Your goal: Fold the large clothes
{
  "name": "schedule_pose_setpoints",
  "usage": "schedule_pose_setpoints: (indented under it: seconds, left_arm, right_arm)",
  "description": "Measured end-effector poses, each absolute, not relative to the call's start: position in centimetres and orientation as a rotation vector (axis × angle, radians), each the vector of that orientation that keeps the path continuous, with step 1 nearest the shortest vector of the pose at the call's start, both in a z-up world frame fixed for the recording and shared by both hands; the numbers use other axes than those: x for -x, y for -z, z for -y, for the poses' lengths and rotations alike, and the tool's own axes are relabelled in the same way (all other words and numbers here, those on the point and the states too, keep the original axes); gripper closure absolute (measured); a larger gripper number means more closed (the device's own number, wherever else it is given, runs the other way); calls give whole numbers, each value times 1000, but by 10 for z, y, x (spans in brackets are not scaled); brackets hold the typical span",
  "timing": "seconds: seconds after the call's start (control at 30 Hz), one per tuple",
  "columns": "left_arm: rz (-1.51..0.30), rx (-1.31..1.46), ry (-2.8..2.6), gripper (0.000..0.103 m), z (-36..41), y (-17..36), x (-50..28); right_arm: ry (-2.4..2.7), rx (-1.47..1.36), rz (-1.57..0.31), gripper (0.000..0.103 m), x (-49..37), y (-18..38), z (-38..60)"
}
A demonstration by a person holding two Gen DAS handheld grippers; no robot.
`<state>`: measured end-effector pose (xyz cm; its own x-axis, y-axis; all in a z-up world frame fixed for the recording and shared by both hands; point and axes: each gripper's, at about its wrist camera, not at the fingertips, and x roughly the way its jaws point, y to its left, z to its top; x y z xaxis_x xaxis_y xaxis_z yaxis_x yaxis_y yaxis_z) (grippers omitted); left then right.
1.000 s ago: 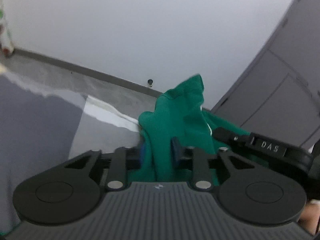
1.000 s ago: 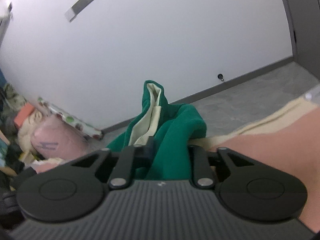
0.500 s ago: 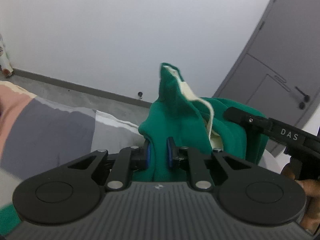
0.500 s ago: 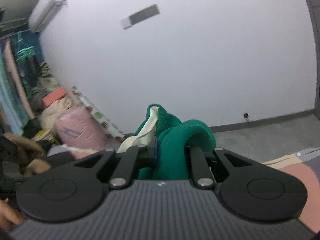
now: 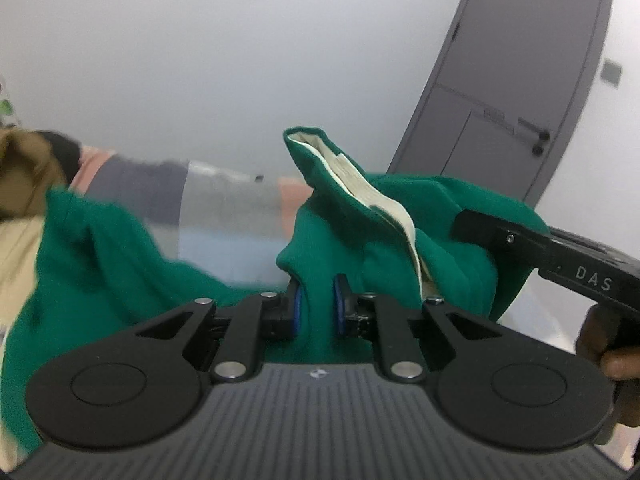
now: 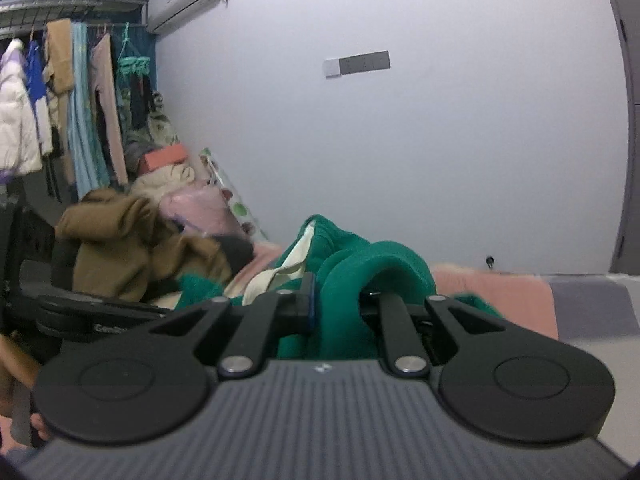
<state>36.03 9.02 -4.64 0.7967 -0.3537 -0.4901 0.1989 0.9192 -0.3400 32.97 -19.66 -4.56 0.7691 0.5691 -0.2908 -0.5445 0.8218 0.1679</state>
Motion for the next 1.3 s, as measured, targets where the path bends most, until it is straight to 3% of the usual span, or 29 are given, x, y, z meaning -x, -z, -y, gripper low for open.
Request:
schedule_pose_setpoints:
  seconds: [0.33,0.37,0.4,0.43,0.47,0.5,0.53,0.57,0.8,1.13,1.2,1.3]
  left_arm:
    - [-691,429,231,82,-95,90,-250]
    - [-687,447,233,75,-97,92,-244]
    - [-687,452,234,62,-100,91,-244]
    - [-681,447,237,54,-103,89,-242]
    - [-663,435,235,43,-105,85,-238]
    - [-644,419,232,41,-106,81,-232]
    - [-630,408,225,41,-106,76,-226]
    - [-627,410,226,41,-103,68,-215]
    - [-657,381,266,41,-92,74,-227]
    - [-728,361,229,41,-101,103,-259]
    - [-741,376,221,41,-106,109,-264]
    - [-747,376,213,41,-110,114,-269]
  right_arm:
    - [-535,-80,-553,85,-228,109,188]
    - [-528,-75,-564,81,-225,111,187]
    - [-526,-70,-573,78,-220,112,186]
    - [-526,-70,-582,70,-220,110,185]
    - [-530,-84,-584,52,-221,106,188]
    - [-534,-110,-578,41,-221,101,191]
    - [-532,-135,-565,23,-220,99,195]
    - [-522,-157,-547,18,-220,95,200]
    - [-459,-212,-518,20,-262,84,197]
    - [-479,-267,-565,20,-340,113,163]
    - [-503,-241,-580,24,-347,118,153]
    - [-516,-198,-642,41,-357,127,140]
